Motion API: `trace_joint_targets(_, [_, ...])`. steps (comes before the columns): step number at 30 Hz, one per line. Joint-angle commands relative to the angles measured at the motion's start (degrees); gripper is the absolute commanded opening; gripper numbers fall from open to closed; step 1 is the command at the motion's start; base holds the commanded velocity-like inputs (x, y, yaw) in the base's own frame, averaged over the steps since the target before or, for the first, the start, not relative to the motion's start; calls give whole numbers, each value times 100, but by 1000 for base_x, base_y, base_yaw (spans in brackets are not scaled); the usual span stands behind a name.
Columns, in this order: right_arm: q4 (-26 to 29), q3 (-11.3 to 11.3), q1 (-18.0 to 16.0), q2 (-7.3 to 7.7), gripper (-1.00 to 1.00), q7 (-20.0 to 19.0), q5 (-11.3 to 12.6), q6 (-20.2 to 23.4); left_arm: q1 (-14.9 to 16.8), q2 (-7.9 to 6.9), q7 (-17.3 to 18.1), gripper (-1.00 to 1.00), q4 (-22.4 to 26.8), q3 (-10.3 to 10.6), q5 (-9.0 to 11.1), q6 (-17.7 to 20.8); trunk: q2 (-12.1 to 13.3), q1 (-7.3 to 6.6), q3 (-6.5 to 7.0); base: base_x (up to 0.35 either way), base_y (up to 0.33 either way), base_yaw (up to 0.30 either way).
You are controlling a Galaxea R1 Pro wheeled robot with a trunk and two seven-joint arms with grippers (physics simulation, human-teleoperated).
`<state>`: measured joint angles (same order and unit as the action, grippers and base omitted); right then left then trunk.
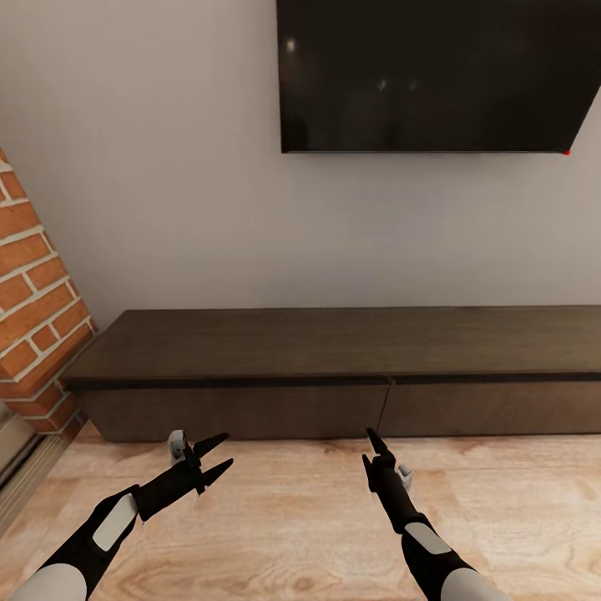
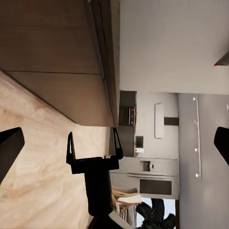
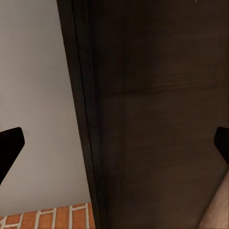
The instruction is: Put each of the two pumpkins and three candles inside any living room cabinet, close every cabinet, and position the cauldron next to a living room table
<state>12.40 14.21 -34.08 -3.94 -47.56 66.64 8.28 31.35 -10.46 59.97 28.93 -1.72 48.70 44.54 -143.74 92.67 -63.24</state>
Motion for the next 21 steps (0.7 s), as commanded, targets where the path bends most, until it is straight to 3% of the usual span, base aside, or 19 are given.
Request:
trace_joint_targets(1, [-1,11,-2,-1,100,-43,51,60,2,0,3,100,-1,-3,17,39,-2,0,-5,146,0,0])
trace_joint_targets(15, [-1,9,-2,-1,100,-327,51,60,2,-3,-2,100,-1,-3,17,39,-2,0,-5,55,0,0])
trace_joint_targets(21, [-1,11,-2,-1,100,-340,51,60,2,-9,0,100,-1,-4,17,39,-2,0,-5,241,0,0])
